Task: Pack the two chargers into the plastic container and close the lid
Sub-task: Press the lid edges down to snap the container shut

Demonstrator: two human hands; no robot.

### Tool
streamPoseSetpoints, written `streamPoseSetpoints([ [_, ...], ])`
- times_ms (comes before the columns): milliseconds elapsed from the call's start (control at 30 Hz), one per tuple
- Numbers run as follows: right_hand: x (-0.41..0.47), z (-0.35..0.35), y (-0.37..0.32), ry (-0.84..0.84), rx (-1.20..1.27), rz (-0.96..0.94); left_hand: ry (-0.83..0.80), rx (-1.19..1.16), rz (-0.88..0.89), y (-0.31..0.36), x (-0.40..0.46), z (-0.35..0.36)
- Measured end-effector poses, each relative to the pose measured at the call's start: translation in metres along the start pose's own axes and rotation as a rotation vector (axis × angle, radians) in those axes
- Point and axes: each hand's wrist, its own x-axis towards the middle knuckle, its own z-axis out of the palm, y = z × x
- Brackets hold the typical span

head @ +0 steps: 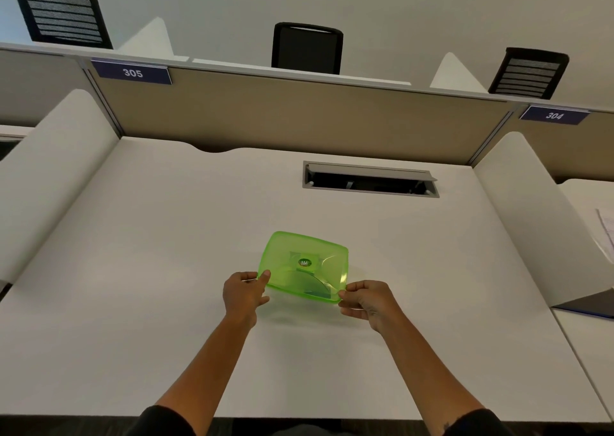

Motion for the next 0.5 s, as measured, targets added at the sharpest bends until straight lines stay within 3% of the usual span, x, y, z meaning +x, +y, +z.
streamPoseSetpoints([
  [233, 0.003, 0.004, -0.001, 0.036, 0.004, -0.008, -0.091, -0.095, -0.048, 0.002, 0.007, -0.004],
  [500, 0.011, 0.008, -0.001, 0.098, -0.015, -0.022, -0.048, -0.044, -0.027, 0.004, 0.011, 0.001],
])
